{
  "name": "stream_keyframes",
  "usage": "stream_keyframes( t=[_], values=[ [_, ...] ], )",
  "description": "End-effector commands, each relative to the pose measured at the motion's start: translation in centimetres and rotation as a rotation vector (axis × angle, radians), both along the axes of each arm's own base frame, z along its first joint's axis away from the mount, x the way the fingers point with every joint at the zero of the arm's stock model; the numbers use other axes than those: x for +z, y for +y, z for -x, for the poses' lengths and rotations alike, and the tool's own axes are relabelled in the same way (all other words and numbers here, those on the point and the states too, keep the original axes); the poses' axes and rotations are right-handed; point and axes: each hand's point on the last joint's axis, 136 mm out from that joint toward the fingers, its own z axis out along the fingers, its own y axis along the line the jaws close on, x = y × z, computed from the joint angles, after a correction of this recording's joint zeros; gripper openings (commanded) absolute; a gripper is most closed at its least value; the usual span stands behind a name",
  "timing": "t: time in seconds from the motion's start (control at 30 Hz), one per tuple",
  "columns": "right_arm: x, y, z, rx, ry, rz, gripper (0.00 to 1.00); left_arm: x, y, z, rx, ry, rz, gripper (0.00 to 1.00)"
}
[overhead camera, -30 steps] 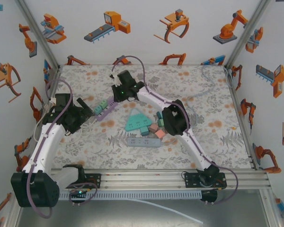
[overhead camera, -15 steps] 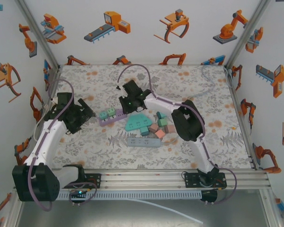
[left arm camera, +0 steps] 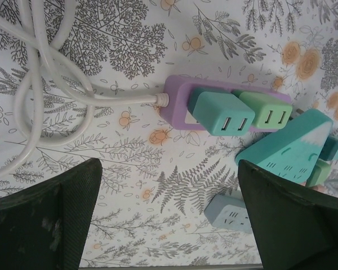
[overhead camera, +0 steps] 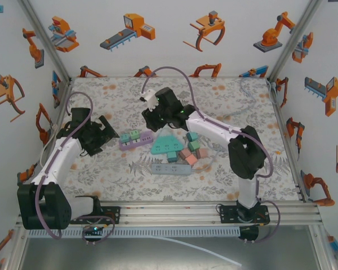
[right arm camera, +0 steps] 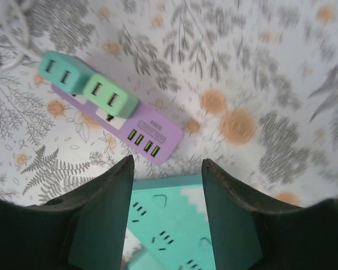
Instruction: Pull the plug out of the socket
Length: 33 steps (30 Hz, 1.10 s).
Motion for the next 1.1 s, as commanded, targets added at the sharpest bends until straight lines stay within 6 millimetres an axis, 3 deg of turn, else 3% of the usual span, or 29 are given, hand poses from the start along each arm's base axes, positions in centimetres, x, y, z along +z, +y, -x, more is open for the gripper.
stream_keyframes(
  t=[0.0,0.07,0.17,0.33,0.63,0.83,1.07],
  values=[
    [3.0,1.7,1.9,0.301,-0.336,-0.034,0.50,0.6,0.8,-0.4,0.021,-0.037,-0.043,0.99],
    [2.4,1.9,4.0,0.501,-0.503,-0.008,0.51,0.5,1.3,-0.3,0.050,-0.030,-0.053,0.99],
    [1.2,2.4,5.6,0.681,-0.662,0.031,0.52,0.0,2.0,-0.1,0.098,-0.008,-0.060,0.99],
    [-0.7,3.4,6.7,0.860,-0.593,0.099,0.52,-1.0,2.4,0.1,0.136,0.024,-0.051,0.98],
    [-4.4,8.0,7.9,0.932,-0.480,0.219,0.55,-3.3,3.7,0.7,0.233,0.106,-0.045,0.97],
    [-5.5,10.8,7.6,0.934,-0.450,0.226,0.55,-4.2,4.3,1.3,0.279,0.123,-0.036,0.96],
    [-7.1,12.4,7.3,0.939,-0.428,0.245,0.54,-5.2,3.7,1.4,0.212,0.138,-0.030,0.92]
  ],
)
